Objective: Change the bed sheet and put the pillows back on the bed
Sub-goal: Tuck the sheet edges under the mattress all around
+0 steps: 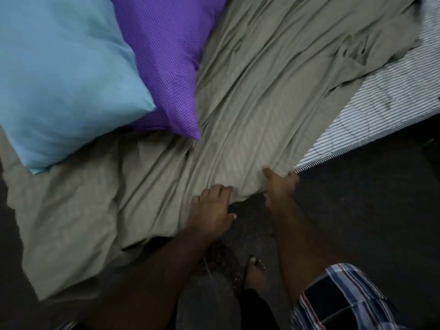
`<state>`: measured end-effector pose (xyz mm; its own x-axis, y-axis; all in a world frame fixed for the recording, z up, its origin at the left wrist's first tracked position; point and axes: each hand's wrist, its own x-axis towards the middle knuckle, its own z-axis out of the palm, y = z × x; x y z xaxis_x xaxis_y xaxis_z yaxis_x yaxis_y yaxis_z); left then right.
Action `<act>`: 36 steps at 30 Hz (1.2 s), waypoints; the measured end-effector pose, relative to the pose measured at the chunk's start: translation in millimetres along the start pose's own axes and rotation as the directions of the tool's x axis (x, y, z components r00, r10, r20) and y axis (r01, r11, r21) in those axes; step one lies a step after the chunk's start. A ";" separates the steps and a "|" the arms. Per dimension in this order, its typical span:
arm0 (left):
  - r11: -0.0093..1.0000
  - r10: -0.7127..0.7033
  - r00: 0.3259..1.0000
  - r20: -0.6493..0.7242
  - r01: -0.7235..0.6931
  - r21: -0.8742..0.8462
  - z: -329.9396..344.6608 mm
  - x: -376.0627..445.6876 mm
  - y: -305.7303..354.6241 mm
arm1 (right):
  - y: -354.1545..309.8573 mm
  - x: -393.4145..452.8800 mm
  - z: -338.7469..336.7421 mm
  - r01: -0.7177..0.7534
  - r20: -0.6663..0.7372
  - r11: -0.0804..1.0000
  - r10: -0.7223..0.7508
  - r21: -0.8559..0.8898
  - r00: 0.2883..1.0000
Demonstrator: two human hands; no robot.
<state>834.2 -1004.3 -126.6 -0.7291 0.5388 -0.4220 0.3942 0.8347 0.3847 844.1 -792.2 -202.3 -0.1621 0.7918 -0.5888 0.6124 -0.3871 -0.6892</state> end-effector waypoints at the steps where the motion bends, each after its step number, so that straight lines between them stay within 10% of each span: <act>1: 0.998 -0.034 0.999 0.010 0.034 0.060 10.3 5.6 8.7 | -4.9 -5.3 -1.7 -0.028 0.000 0.997 0.028 0.077 1.000; 6: 0.952 -0.107 0.984 -0.144 0.143 0.270 33.8 18.5 47.1 | -43.2 -43.9 -63.0 -0.393 0.429 0.853 0.230 0.342 0.874; 8: 0.988 -0.106 0.990 -0.095 0.116 0.104 38.1 21.3 67.1 | -49.7 -45.1 -93.8 -0.396 0.517 0.809 0.136 0.434 0.845; 12: 0.903 0.021 0.991 0.135 0.039 -0.428 65.6 -7.6 163.8 | -25.1 0.3 -195.7 -0.063 0.092 0.897 0.025 0.437 0.995; 15: 0.769 0.246 0.931 0.271 -0.016 -0.639 84.2 -35.6 250.1 | -2.3 20.6 -271.1 0.108 -0.295 0.982 -0.059 0.153 0.954; 17: 0.726 0.293 0.901 0.321 0.009 -0.688 94.3 -41.6 275.8 | 7.8 12.3 -285.4 0.098 -0.291 0.986 -0.056 0.132 0.955; 23: 0.483 -0.248 0.932 0.264 0.355 -0.800 99.5 -52.3 179.5 | 46.1 -20.0 -233.8 -0.020 -0.135 1.000 0.018 -0.015 0.991; 28: 0.027 -0.692 0.657 0.300 0.438 -0.898 67.6 -97.5 66.8 | 46.3 -97.8 -131.3 -0.204 0.498 0.977 0.206 -0.060 0.843; 32: -0.171 -0.795 0.506 0.334 0.342 -0.924 49.2 -116.2 -5.5 | 37.5 -151.5 -61.5 -0.195 0.691 0.946 0.324 -0.260 0.646; 36: -0.271 -0.741 0.513 0.434 0.363 -0.891 32.2 -113.9 -48.6 | 42.3 -165.4 1.6 -0.155 0.682 0.924 0.364 -0.349 0.635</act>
<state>916.1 -1102.5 -123.7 -0.4228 -0.2926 -0.8577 -0.8703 -0.1329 0.4743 895.6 -940.4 -134.7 -0.4070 0.0395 -0.9126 0.8614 -0.3158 -0.3979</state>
